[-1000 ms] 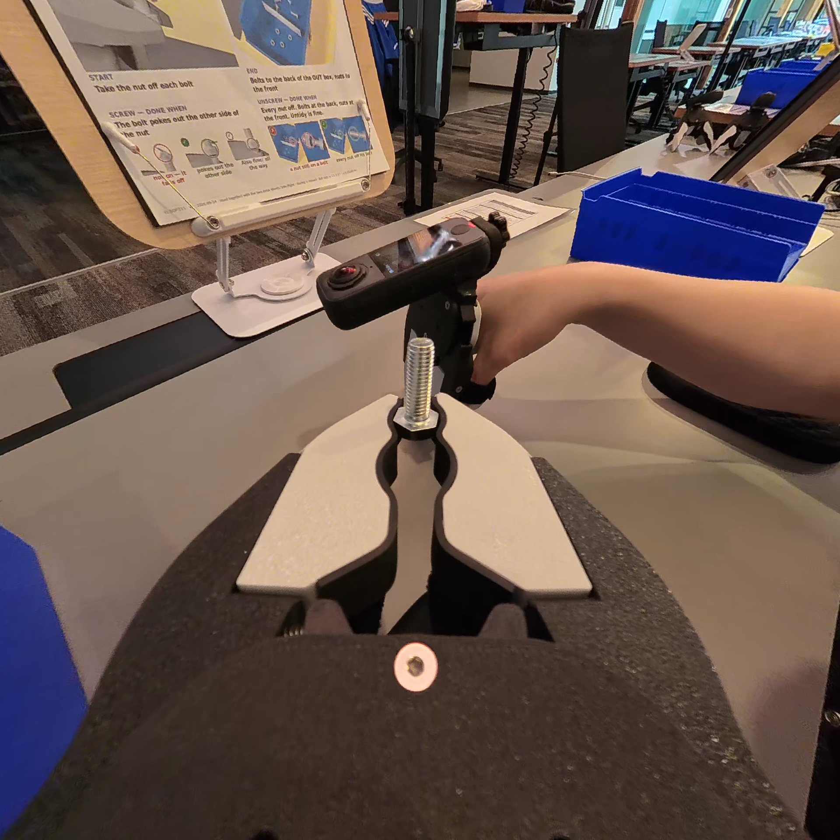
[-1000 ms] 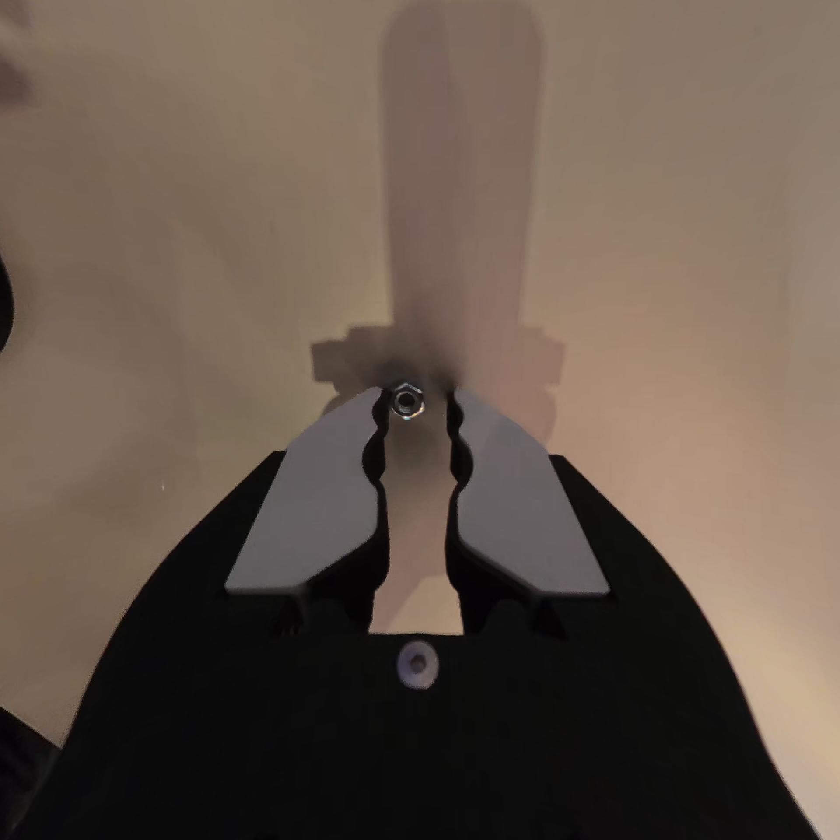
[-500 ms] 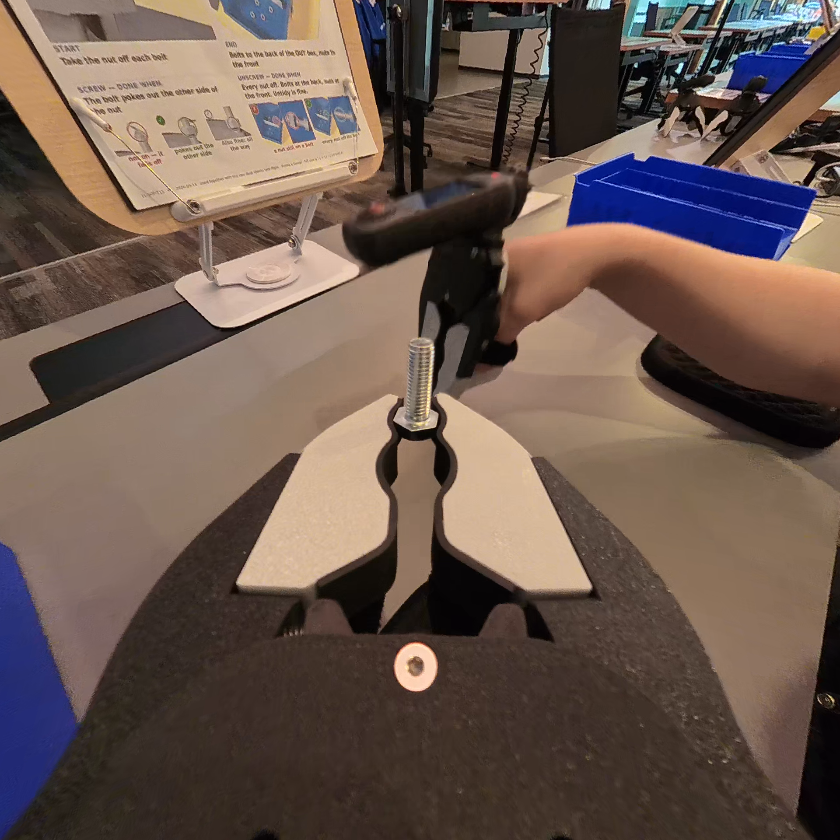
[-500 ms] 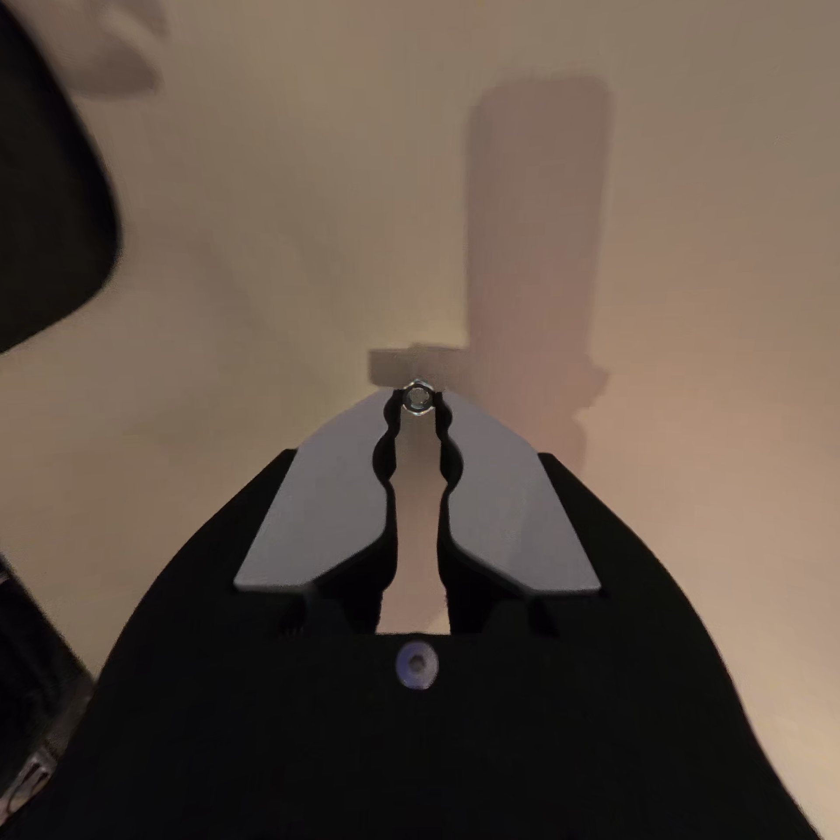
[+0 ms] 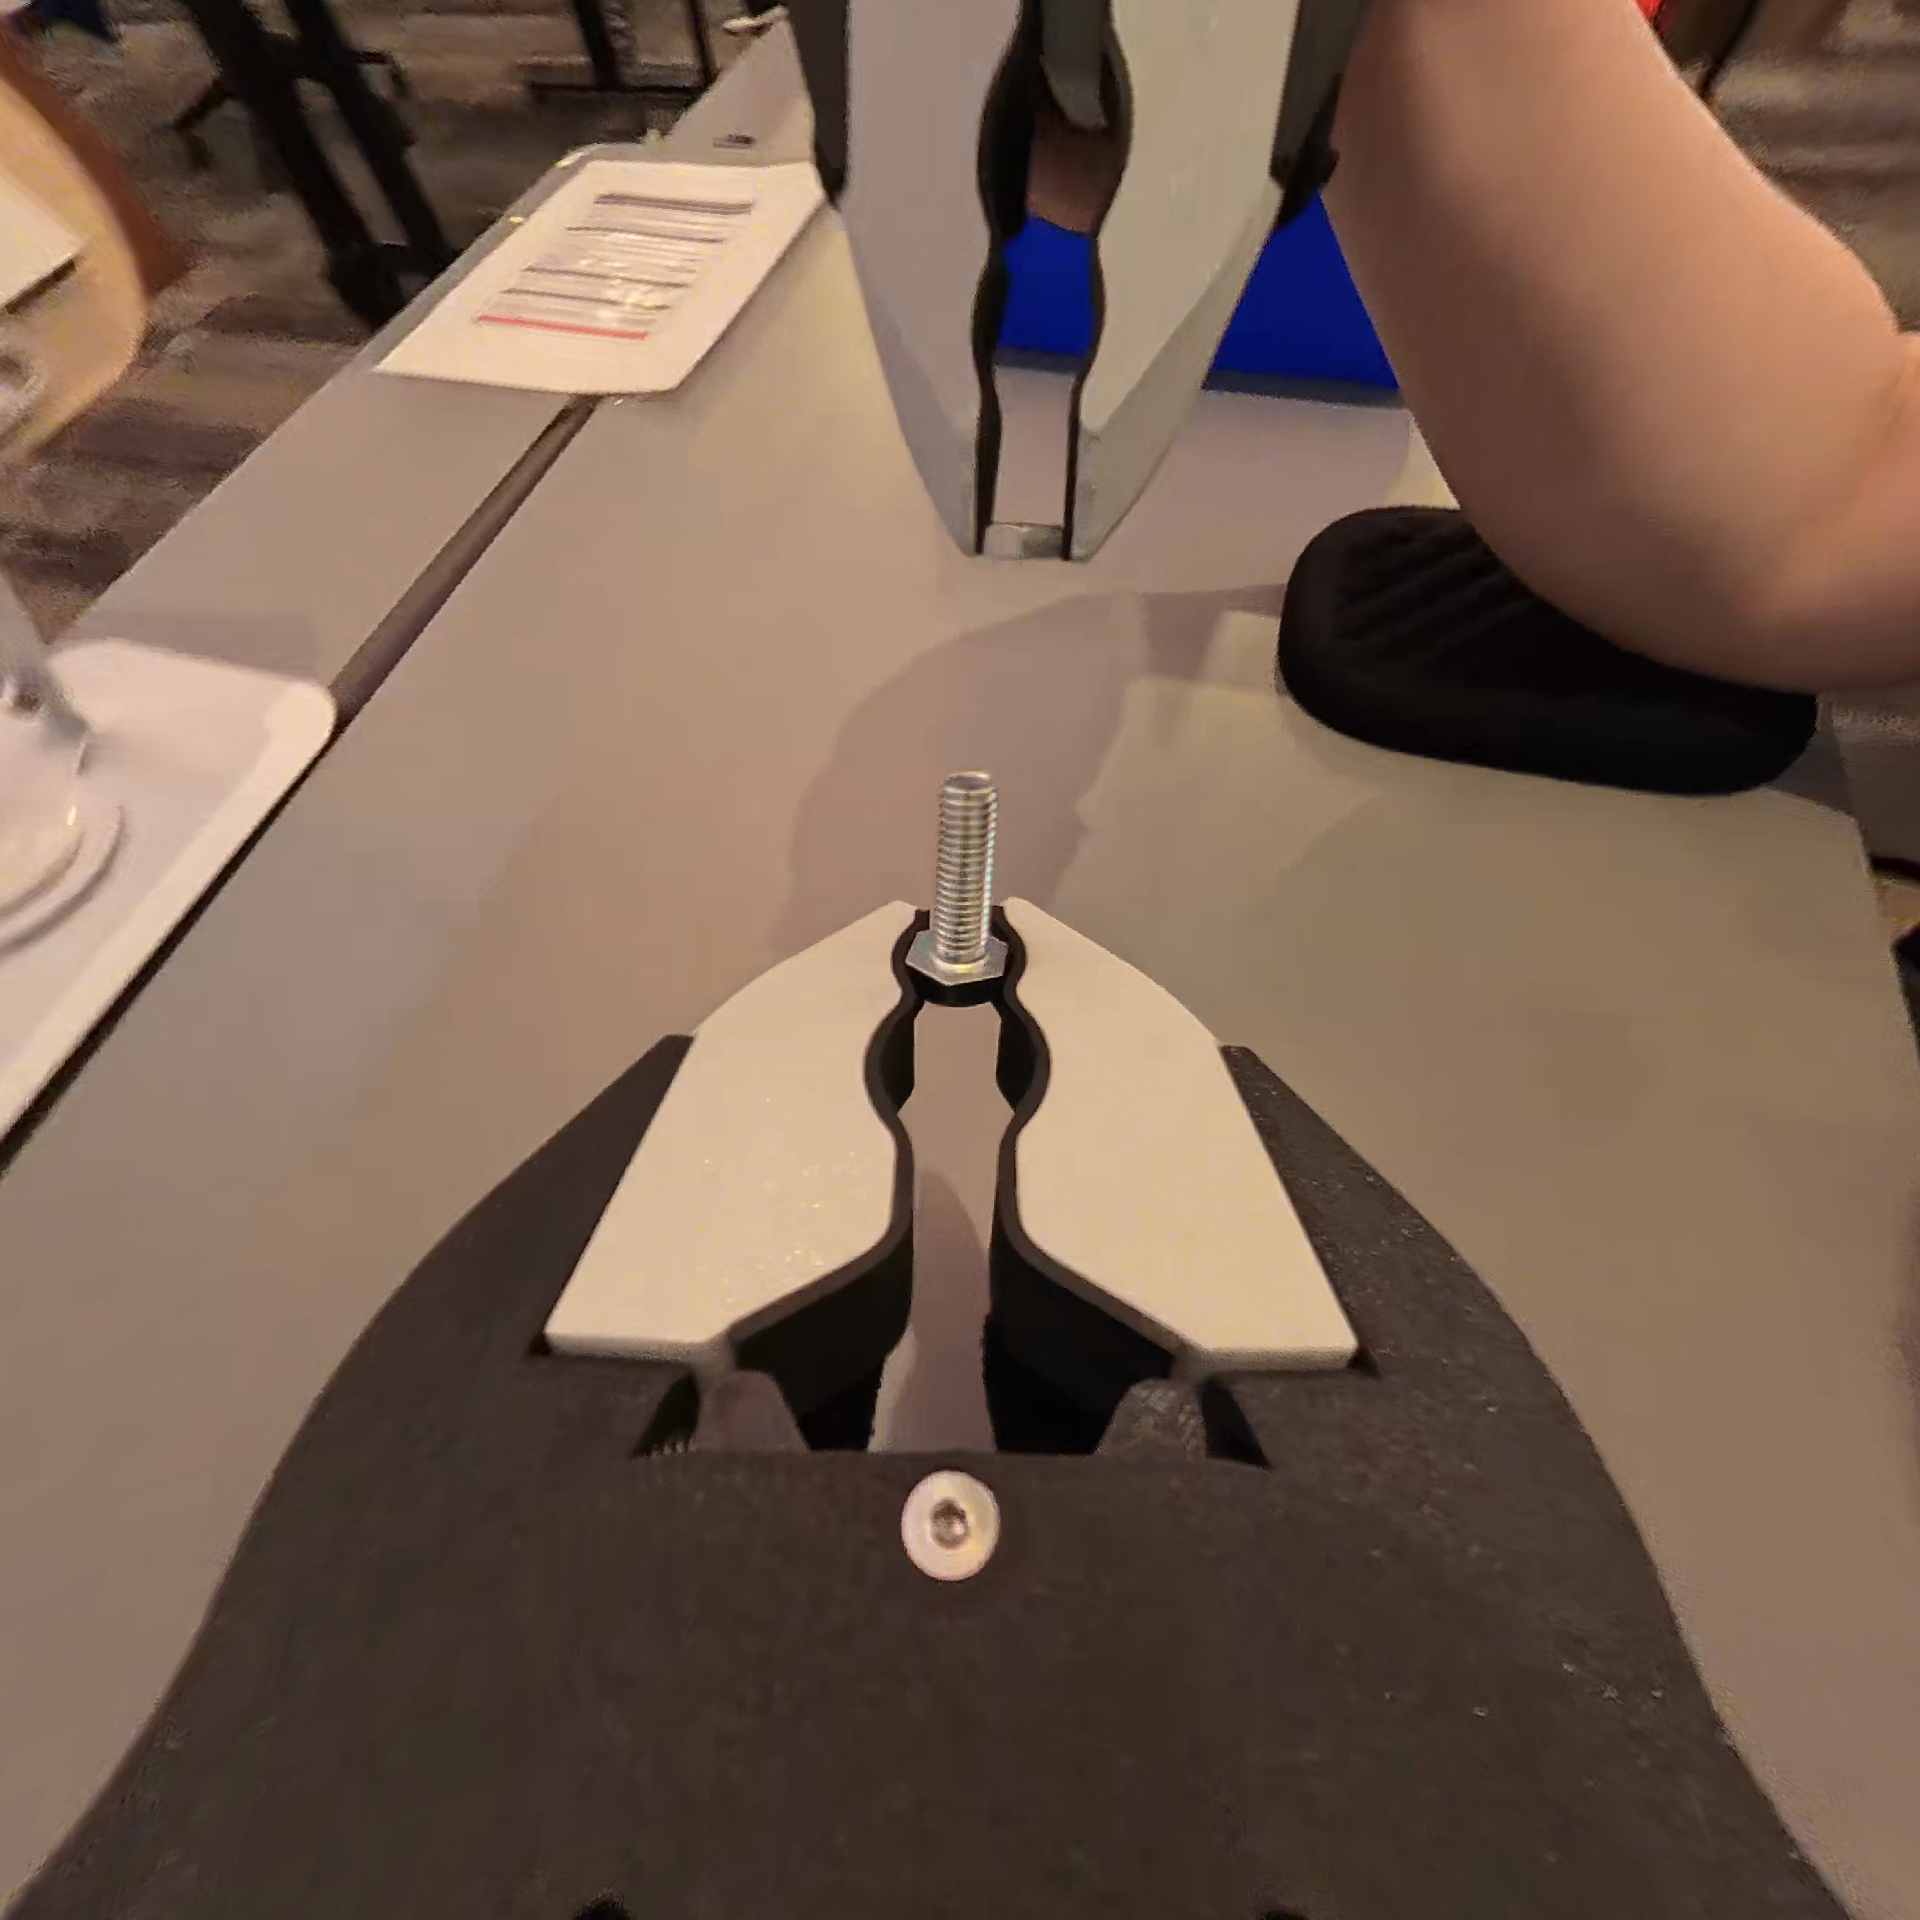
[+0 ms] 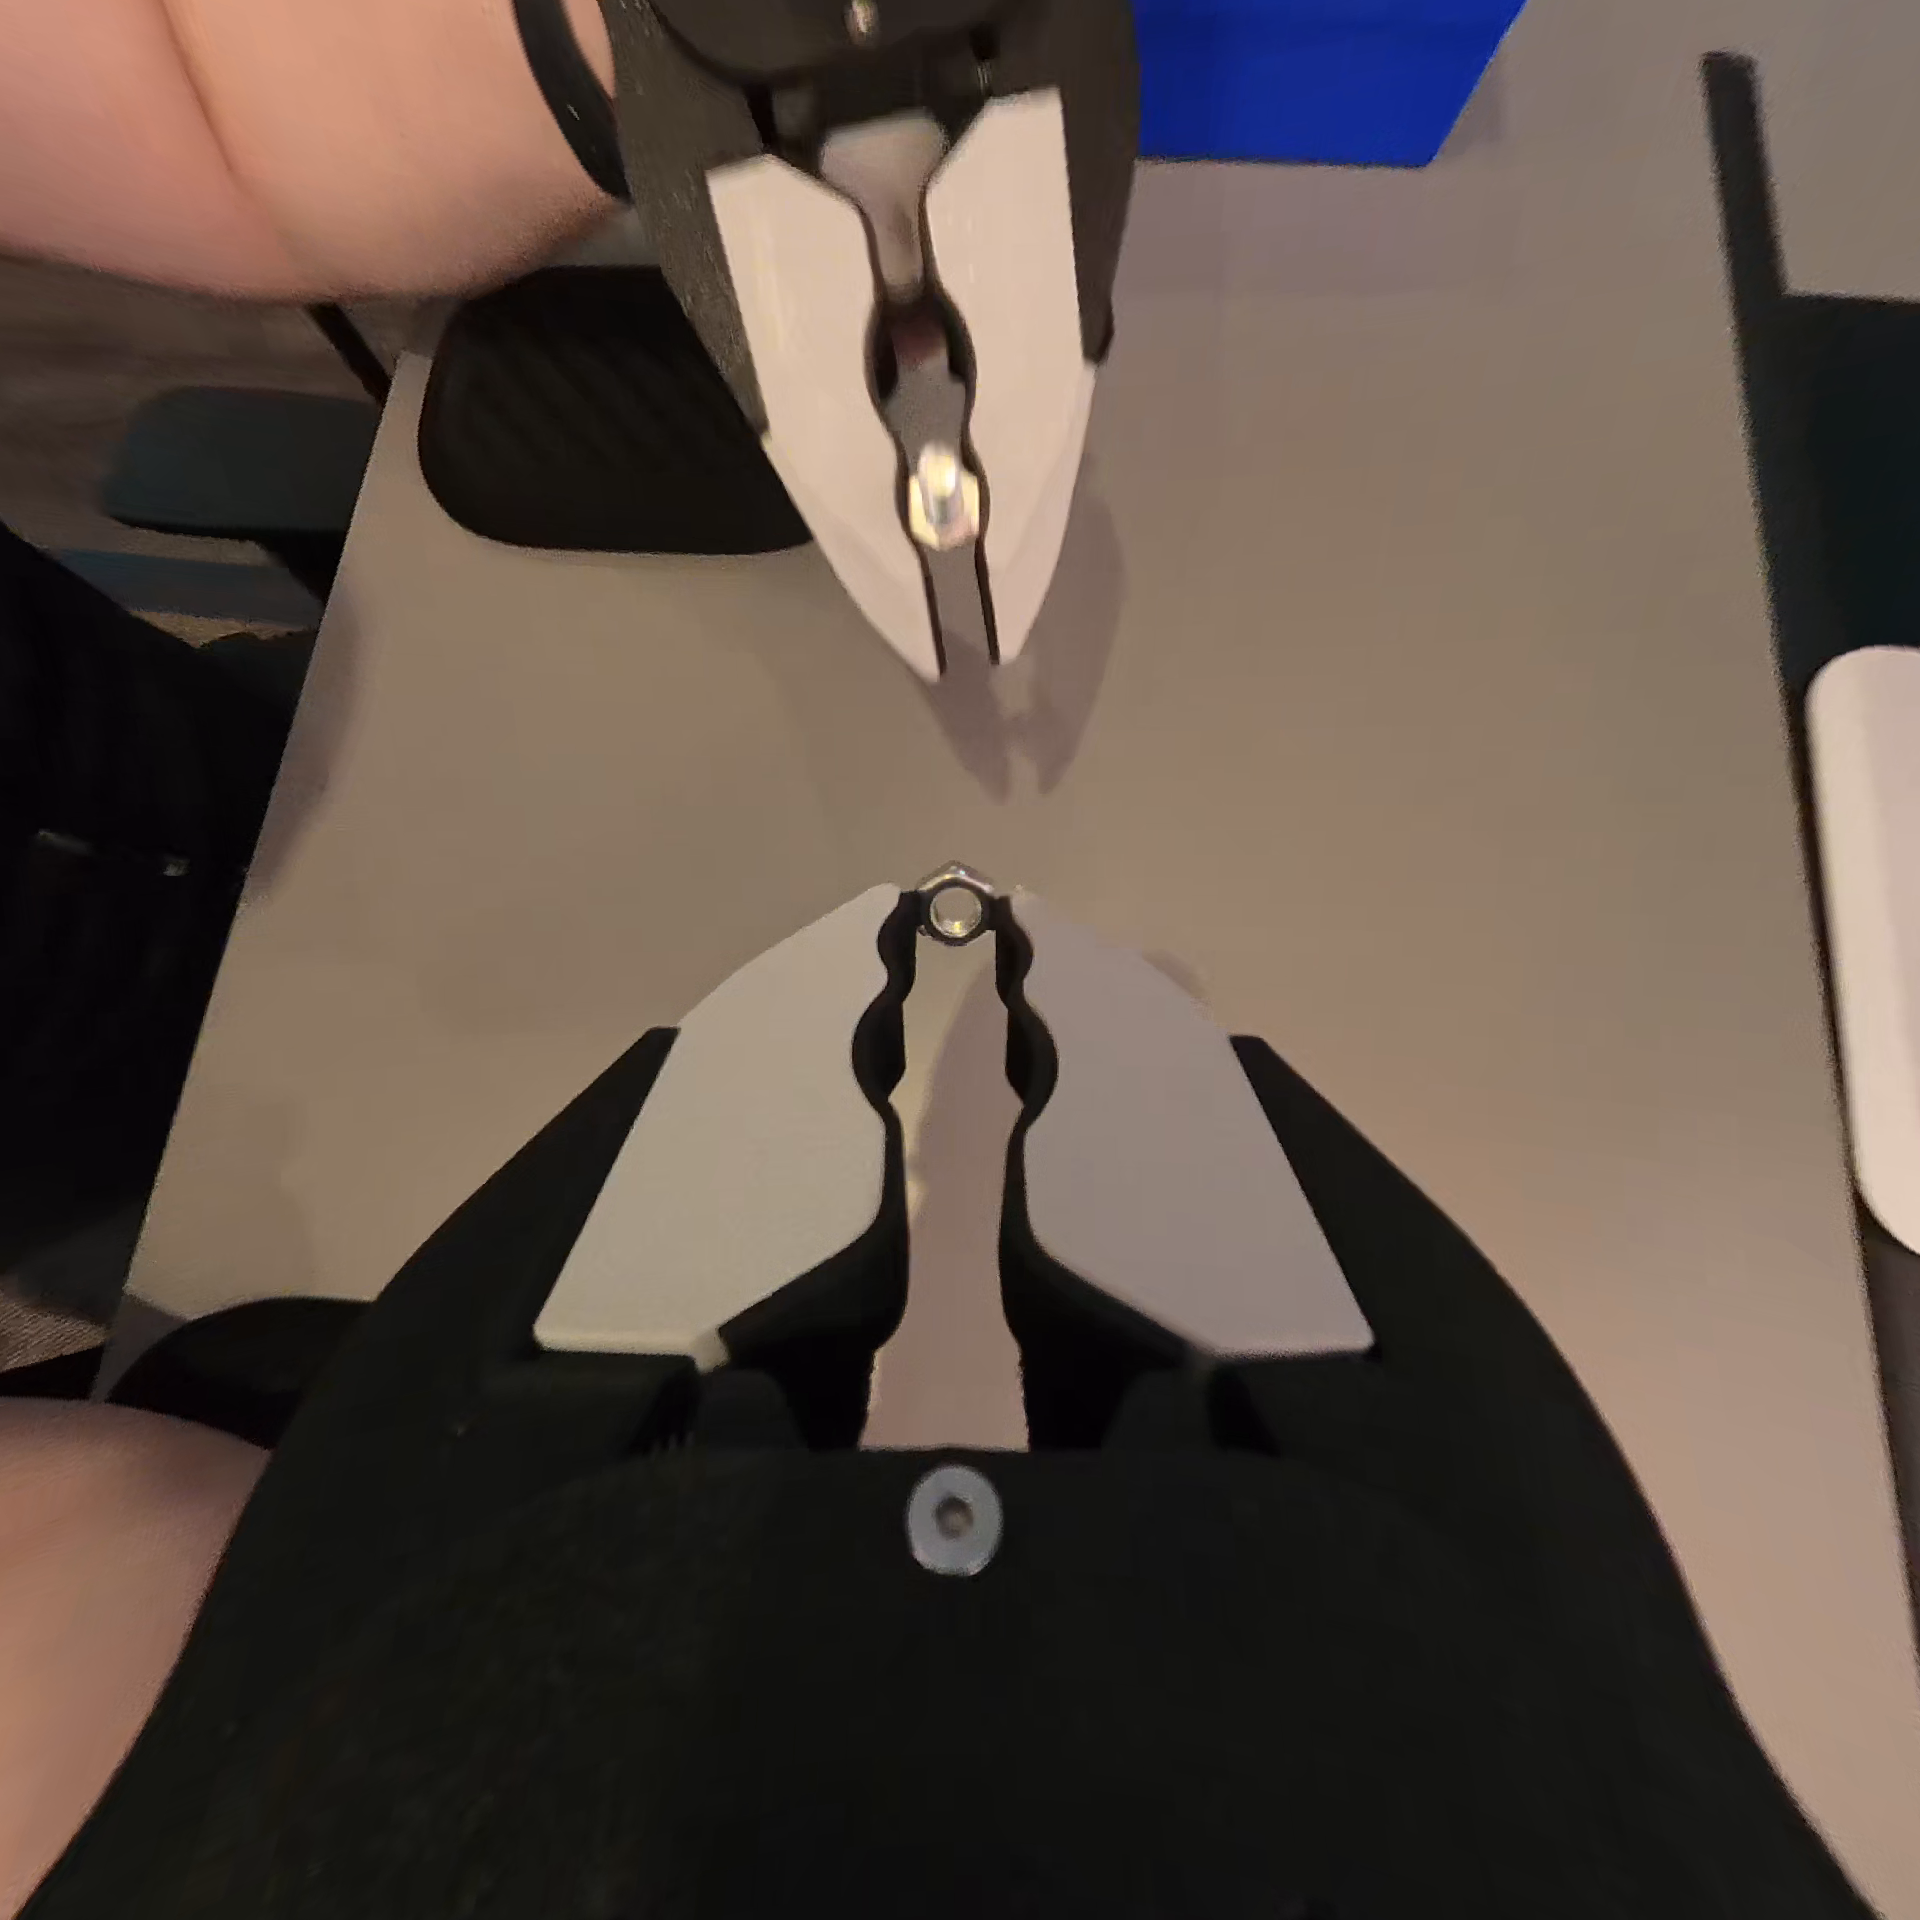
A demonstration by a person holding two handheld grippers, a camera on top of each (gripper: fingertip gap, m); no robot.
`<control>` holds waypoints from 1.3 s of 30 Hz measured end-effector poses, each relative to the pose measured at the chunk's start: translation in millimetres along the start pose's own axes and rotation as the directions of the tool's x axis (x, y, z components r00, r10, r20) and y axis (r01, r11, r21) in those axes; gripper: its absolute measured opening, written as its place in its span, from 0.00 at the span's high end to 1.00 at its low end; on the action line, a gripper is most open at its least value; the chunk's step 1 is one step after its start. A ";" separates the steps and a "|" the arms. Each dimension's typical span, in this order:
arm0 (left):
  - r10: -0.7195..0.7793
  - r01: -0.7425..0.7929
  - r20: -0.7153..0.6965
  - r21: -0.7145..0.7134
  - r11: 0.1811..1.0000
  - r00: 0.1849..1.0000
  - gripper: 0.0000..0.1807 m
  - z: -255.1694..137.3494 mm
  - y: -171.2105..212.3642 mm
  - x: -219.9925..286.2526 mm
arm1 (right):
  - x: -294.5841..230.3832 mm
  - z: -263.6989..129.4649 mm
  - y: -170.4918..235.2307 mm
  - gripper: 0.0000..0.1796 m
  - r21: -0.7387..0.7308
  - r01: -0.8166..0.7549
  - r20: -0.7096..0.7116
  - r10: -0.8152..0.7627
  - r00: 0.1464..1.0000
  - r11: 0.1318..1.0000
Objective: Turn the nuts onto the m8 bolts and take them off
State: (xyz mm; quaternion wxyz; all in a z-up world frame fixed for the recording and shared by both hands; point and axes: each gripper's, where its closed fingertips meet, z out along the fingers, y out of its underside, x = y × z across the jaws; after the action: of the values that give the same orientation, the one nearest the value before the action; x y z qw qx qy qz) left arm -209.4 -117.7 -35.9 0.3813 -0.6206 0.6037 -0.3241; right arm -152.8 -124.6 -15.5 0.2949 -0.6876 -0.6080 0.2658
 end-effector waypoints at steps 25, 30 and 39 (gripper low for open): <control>0.147 -0.169 -0.265 -0.062 0.984 0.953 0.94 74.1 -2.9 3.0 | 9.7 3.0 0.8 0.92 -0.176 0.236 -0.226 -0.272 0.935 0.956; 0.151 -0.166 -0.276 -0.032 0.986 0.949 0.94 72.5 -8.8 5.0 | 10.1 5.2 2.8 0.92 -0.209 0.235 -0.225 -0.281 0.933 0.949; 0.165 -0.172 -0.278 0.003 0.985 0.946 0.94 76.2 -8.9 6.1 | 9.5 5.7 4.7 0.92 -0.206 0.219 -0.212 -0.262 0.942 0.954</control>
State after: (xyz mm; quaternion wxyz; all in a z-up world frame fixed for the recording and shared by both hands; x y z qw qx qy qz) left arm -138.9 -117.6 -66.6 0.3127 -0.5195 0.7053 -0.3674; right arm -152.7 -115.1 -22.9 0.3325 -0.6585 -0.6694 0.0878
